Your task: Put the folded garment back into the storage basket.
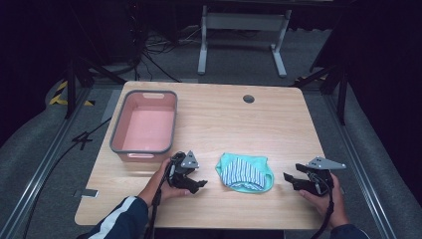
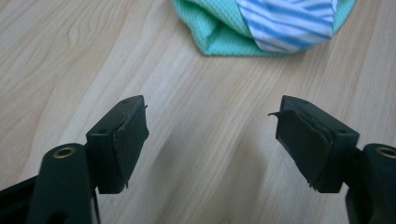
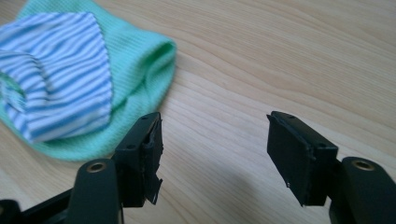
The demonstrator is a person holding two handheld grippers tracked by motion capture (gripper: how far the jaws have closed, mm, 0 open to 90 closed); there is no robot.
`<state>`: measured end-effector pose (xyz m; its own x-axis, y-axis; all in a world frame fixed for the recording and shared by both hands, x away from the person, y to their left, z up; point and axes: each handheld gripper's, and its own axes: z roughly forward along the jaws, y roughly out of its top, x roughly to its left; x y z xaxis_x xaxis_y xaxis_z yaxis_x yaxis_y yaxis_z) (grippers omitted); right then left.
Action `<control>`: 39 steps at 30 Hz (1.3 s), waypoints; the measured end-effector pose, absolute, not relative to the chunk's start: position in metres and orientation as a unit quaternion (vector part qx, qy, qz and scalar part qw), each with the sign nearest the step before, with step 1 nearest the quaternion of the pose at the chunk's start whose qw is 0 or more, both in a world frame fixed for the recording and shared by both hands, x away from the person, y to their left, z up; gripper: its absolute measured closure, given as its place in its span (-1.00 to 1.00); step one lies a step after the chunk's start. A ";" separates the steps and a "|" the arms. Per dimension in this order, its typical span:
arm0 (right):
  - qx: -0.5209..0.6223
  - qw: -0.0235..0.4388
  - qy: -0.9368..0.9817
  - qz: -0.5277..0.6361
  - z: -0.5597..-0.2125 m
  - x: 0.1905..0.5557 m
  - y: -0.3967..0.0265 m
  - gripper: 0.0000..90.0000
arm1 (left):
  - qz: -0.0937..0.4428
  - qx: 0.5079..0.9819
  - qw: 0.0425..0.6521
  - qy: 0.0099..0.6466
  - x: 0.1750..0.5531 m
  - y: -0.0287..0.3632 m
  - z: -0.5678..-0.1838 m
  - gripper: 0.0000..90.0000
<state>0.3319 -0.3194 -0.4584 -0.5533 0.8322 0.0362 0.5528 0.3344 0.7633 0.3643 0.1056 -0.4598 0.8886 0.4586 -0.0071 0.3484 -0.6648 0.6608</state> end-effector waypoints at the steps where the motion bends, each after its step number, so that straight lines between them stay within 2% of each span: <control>1: 0.431 0.185 0.798 0.379 -0.458 0.332 -0.318 -0.18 | 0.084 0.909 0.344 0.219 0.366 0.104 -0.459 -0.42; 14: 0.403 0.169 0.819 0.372 -0.451 0.345 -0.278 -0.01 | 0.096 0.900 0.359 0.228 0.391 0.070 -0.455 -0.39; 23: 0.411 0.161 0.827 0.349 -0.459 0.357 -0.256 0.10 | 0.076 0.893 0.361 0.258 0.409 0.054 -0.463 -0.38; 27: 0.415 0.158 0.831 0.335 -0.466 0.360 -0.252 0.10 | 0.067 0.905 0.330 0.261 0.413 0.049 -0.473 -0.45; 36: 0.419 0.156 0.826 0.344 -0.476 0.359 -0.253 0.11 | 0.078 0.899 0.342 0.261 0.411 0.049 -0.478 -0.55; 39: 0.413 0.153 0.827 0.349 -0.476 0.358 -0.253 0.29 | 0.086 0.896 0.344 0.268 0.408 0.049 -0.479 -0.53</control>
